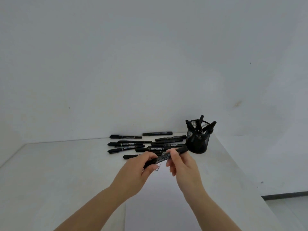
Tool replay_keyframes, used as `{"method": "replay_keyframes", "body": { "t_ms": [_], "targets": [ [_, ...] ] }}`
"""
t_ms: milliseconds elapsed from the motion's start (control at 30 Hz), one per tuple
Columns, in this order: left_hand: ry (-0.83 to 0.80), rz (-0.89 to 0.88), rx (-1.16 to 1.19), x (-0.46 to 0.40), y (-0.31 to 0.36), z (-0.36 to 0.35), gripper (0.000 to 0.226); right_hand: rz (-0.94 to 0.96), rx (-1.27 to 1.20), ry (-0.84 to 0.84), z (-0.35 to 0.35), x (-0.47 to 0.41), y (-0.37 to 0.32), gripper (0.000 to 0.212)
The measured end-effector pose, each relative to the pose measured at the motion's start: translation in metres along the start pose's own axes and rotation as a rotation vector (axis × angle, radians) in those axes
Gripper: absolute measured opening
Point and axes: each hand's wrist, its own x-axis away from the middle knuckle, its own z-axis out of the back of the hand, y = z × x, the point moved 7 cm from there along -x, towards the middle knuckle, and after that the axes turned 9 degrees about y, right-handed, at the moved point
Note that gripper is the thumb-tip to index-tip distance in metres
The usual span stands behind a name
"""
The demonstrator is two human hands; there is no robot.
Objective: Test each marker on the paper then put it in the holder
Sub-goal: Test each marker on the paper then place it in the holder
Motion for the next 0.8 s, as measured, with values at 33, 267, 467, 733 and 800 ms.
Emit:
{"method": "replay_keyframes", "body": {
  "t_ms": [33,267,467,733,800],
  "targets": [
    [0.018,0.009,-0.027,0.007,-0.002,0.003,0.006,-0.033,-0.029,0.026,0.003,0.004,0.004,0.02],
    [0.002,-0.214,-0.297,0.04,0.016,0.015,0.046,-0.39,-0.141,-0.25,-0.009,0.033,0.024,0.032],
    [-0.226,-0.075,-0.311,0.045,0.009,-0.002,0.03,-0.412,-0.098,-0.308,-0.008,0.027,0.017,0.032],
    [-0.403,0.174,0.298,0.046,0.005,-0.001,0.037,-0.164,-0.019,-0.437,-0.016,0.021,-0.002,0.032],
    [-0.455,0.195,0.369,0.051,0.002,-0.004,0.035,-0.046,0.021,-0.506,-0.019,0.02,-0.008,0.028]
  ]
}}
